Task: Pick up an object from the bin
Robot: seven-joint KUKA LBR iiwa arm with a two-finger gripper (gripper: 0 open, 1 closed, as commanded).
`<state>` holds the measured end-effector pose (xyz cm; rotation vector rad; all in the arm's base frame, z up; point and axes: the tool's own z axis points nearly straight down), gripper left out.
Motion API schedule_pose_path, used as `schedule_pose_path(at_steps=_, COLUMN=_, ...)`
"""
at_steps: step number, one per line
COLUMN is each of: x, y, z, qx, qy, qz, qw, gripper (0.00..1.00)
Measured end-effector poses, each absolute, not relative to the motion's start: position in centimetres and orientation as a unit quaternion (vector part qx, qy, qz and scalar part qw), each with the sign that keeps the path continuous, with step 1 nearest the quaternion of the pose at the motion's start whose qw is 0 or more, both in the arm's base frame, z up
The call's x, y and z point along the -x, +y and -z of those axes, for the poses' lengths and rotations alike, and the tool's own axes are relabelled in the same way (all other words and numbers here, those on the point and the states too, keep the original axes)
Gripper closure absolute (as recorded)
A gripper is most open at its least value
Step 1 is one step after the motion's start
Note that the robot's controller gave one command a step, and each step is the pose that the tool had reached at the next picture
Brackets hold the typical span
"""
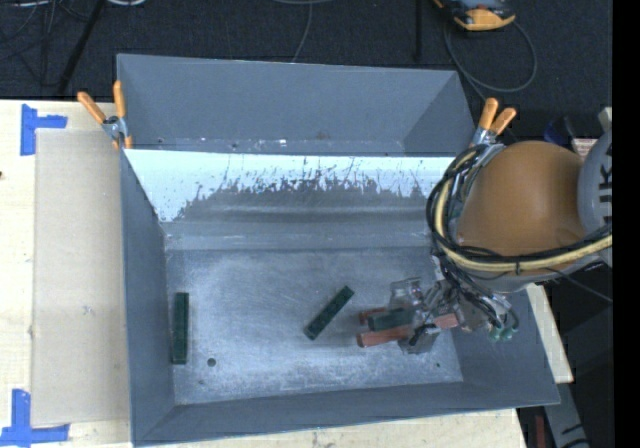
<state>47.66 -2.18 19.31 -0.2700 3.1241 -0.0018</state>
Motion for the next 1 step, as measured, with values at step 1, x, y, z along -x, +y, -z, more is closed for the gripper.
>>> schedule_pose_path(at_steps=1, x=-47.99, y=-6.5, z=-29.53, qx=0.312, qy=0.95, qz=0.001, qw=0.001, gripper=1.0)
